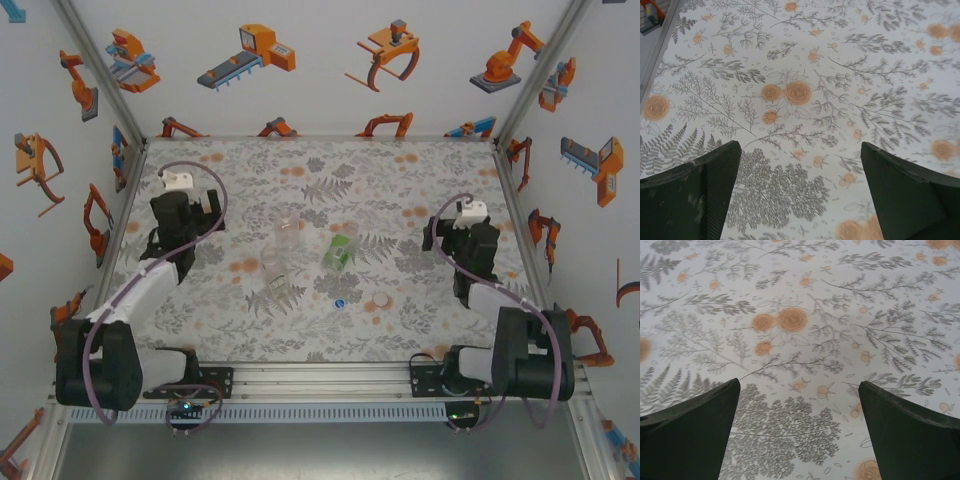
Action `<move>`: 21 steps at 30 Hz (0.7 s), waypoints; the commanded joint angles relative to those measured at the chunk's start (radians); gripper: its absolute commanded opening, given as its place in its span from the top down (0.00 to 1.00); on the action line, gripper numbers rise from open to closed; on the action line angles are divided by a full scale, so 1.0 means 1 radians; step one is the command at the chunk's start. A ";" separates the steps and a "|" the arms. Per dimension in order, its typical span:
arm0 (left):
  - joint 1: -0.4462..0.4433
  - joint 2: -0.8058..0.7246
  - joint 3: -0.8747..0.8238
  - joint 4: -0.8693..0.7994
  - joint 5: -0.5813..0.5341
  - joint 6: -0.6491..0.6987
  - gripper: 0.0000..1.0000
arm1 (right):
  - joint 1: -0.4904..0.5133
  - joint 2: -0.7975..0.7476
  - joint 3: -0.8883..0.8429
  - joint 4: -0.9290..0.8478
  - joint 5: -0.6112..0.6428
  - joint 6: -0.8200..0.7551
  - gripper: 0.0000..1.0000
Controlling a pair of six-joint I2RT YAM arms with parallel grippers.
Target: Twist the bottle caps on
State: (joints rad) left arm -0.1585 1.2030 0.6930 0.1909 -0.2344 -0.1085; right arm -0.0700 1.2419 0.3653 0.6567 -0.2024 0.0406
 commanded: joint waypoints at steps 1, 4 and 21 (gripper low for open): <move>-0.002 -0.082 0.097 -0.235 0.033 -0.107 0.03 | 0.020 -0.045 0.051 -0.071 -0.188 -0.021 0.09; -0.004 -0.142 0.186 -0.376 0.126 -0.141 0.03 | 0.058 -0.031 0.066 -0.006 -0.385 0.019 0.09; -0.003 -0.307 0.254 -0.538 0.342 0.137 0.03 | 0.564 0.188 0.313 -0.020 -0.725 -0.177 0.09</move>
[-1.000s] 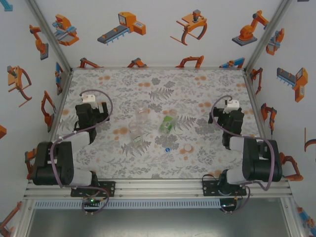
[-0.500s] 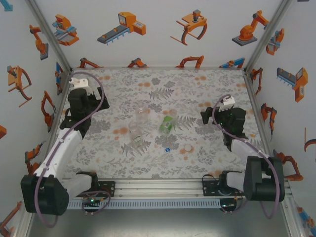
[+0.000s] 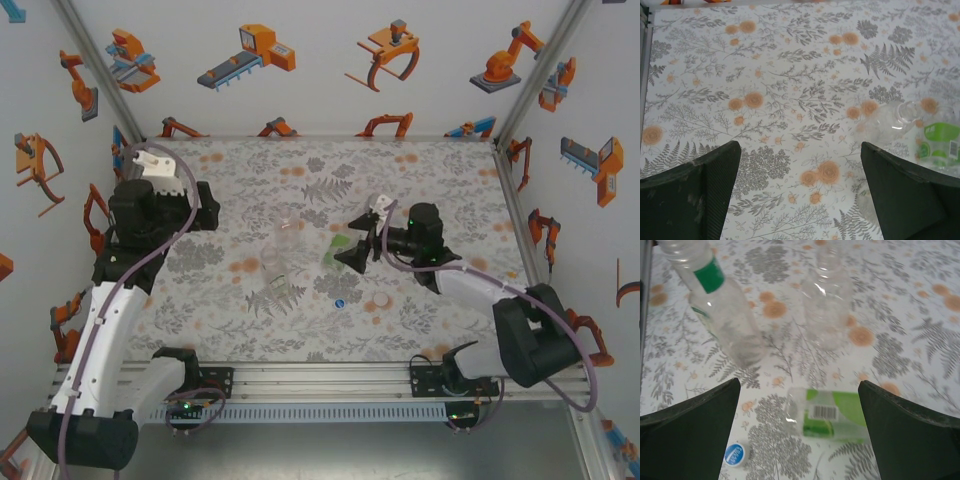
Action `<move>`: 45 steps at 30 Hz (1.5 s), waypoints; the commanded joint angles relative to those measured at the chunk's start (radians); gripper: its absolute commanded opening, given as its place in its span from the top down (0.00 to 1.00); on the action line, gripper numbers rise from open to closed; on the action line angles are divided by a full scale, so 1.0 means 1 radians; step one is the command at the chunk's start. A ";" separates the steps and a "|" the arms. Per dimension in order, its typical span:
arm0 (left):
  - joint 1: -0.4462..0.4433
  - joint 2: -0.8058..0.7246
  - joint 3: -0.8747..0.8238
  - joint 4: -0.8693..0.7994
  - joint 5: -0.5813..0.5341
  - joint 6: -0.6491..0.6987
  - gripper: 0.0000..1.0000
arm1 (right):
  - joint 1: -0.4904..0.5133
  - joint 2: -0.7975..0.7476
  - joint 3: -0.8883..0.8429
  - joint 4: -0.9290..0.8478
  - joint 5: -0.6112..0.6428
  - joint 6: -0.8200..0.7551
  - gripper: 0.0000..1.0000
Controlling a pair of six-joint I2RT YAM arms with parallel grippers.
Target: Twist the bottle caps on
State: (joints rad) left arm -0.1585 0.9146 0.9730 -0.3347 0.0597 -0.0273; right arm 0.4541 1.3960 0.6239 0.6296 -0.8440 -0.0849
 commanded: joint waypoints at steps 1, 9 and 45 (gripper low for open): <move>-0.002 -0.020 -0.027 -0.013 0.053 0.051 0.03 | 0.061 0.053 0.070 0.017 -0.088 -0.054 0.09; 0.000 -0.056 -0.053 -0.022 0.004 0.049 0.03 | 0.189 0.194 0.197 0.078 -0.114 -0.051 0.08; 0.013 -0.039 -0.057 -0.018 0.026 0.032 0.03 | 0.343 0.462 0.447 0.081 -0.233 -0.048 0.05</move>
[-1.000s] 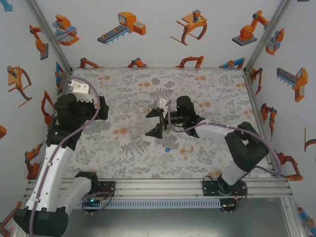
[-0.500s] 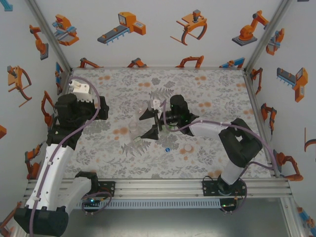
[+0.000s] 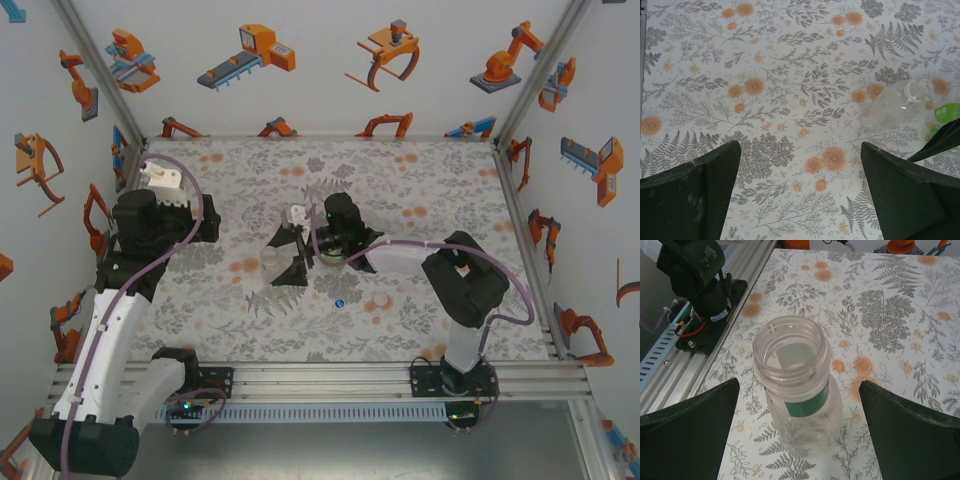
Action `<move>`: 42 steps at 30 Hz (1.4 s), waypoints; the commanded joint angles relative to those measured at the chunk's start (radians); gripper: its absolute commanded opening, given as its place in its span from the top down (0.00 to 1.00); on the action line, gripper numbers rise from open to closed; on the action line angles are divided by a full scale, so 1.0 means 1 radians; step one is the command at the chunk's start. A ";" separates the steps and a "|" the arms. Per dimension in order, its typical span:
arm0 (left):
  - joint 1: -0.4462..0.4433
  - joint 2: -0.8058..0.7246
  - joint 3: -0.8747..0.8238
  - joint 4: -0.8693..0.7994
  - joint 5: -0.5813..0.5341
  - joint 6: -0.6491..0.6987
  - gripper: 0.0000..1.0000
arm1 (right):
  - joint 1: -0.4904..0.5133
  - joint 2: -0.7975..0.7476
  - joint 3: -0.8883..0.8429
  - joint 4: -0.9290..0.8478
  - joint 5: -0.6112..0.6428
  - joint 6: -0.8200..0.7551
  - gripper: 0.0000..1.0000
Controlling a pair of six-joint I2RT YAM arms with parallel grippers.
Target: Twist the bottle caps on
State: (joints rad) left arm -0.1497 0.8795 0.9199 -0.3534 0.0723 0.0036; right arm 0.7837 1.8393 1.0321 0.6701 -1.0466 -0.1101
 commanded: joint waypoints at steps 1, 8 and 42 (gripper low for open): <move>0.004 -0.004 -0.005 0.000 0.016 0.002 0.03 | 0.018 0.028 0.045 0.039 -0.035 -0.022 0.05; 0.006 0.002 -0.003 0.000 0.021 -0.004 0.03 | 0.033 0.052 0.035 0.040 -0.033 -0.016 0.06; 0.010 0.034 0.005 -0.013 0.008 -0.014 0.03 | 0.073 0.041 -0.125 0.193 0.094 0.028 0.37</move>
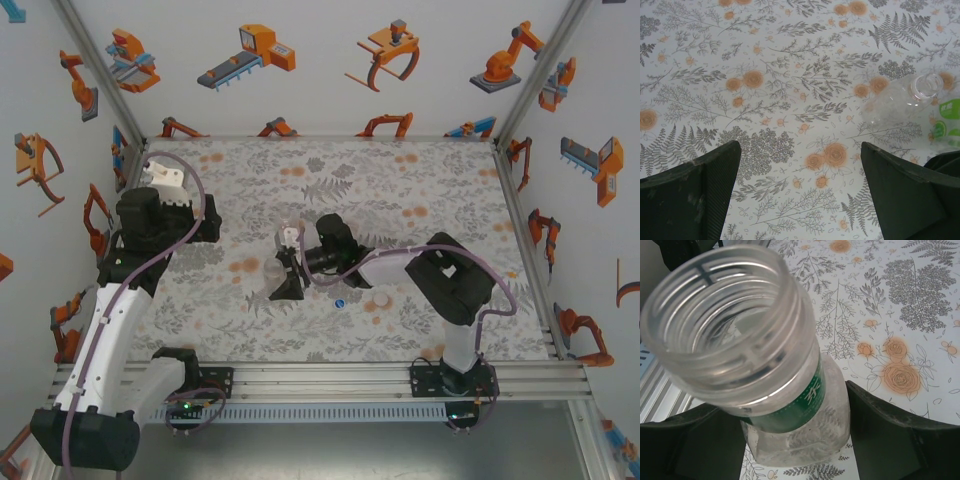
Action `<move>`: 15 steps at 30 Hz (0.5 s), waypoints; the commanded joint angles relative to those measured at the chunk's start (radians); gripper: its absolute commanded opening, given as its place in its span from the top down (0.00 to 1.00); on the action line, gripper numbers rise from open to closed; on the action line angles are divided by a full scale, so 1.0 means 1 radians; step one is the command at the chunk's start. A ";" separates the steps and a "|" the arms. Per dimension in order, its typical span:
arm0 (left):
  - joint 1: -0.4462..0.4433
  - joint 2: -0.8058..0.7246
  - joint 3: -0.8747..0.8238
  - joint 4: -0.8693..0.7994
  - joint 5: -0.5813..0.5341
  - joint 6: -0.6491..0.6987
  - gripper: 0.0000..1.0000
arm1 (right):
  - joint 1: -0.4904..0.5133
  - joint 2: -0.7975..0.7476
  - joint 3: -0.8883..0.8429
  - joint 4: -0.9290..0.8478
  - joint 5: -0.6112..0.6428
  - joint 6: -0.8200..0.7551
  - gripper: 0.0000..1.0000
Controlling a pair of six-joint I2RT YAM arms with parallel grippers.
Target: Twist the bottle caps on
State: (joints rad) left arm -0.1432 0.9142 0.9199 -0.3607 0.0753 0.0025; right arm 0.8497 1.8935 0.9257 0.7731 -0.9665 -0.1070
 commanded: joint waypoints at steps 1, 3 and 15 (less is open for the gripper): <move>0.004 0.000 0.004 -0.006 0.007 -0.013 0.03 | 0.008 -0.018 -0.022 0.093 0.017 0.030 0.37; 0.004 -0.001 0.004 -0.006 0.010 -0.014 0.03 | 0.006 -0.041 -0.030 0.092 0.025 0.036 0.38; -0.004 -0.069 -0.039 0.087 0.112 -0.027 0.03 | -0.091 -0.249 -0.098 0.092 0.129 0.227 0.48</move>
State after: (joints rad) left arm -0.1436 0.8749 0.8921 -0.3294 0.1078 -0.0090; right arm 0.7898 1.7149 0.8478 0.8196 -0.8650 0.0368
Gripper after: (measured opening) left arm 0.972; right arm 0.601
